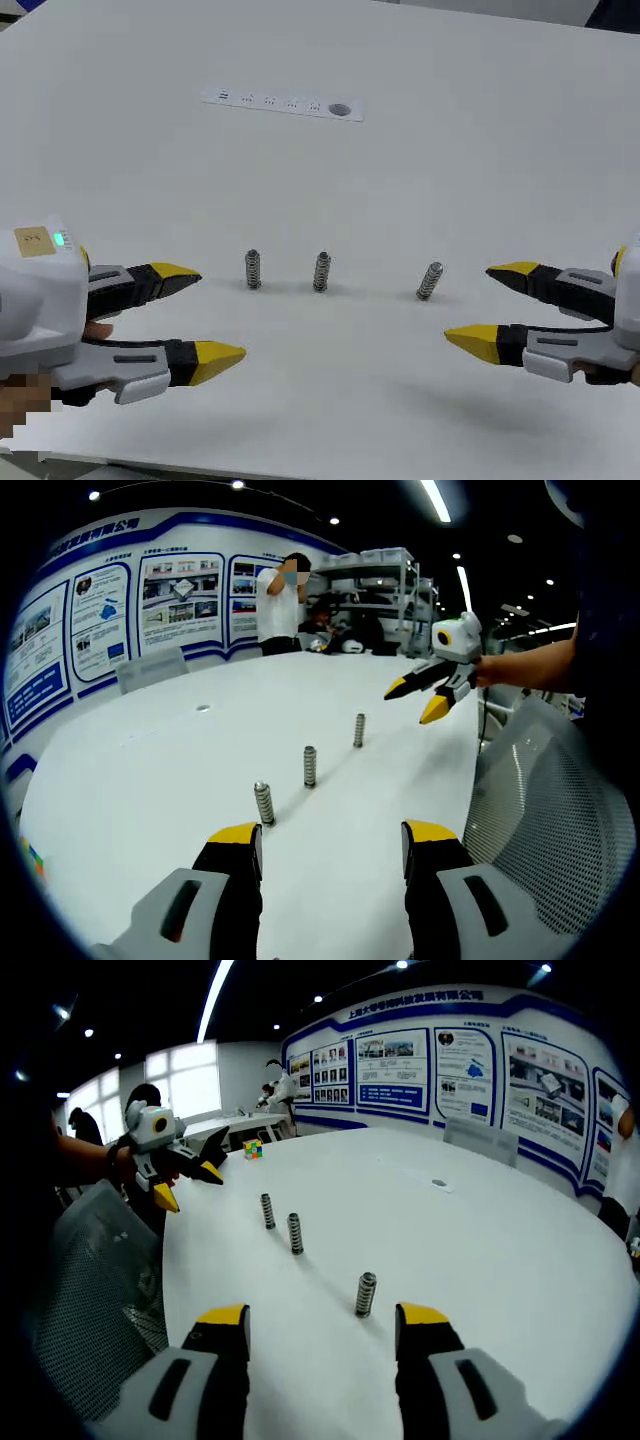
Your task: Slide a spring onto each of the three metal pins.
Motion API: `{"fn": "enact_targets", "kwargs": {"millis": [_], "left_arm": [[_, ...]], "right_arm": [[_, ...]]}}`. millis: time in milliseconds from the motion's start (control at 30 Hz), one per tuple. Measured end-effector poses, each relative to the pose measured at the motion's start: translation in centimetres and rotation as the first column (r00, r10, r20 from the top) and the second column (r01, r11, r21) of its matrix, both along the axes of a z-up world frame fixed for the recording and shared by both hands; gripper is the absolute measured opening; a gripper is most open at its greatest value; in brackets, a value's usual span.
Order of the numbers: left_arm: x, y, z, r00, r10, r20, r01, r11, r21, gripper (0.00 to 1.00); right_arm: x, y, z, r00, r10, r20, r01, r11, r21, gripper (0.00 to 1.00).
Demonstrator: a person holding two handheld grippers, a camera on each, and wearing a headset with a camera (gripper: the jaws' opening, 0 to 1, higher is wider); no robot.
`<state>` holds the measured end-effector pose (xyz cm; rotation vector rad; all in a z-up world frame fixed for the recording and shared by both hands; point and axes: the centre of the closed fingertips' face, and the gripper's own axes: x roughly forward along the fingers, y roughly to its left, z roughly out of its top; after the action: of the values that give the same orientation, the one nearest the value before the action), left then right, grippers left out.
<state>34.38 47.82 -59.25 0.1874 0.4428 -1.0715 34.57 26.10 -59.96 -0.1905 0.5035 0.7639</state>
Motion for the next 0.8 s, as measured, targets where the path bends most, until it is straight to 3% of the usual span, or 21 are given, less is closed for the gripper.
{"fn": "enact_targets", "kwargs": {"millis": [800], "left_arm": [[-0.15,-0.11,-0.22,1.0,-0.003,-0.004,0.003,1.0,0.004,0.58]], "right_arm": [[0.29,0.02,0.22,1.0,-0.015,0.008,0.014,1.0,0.007,0.59]]}}
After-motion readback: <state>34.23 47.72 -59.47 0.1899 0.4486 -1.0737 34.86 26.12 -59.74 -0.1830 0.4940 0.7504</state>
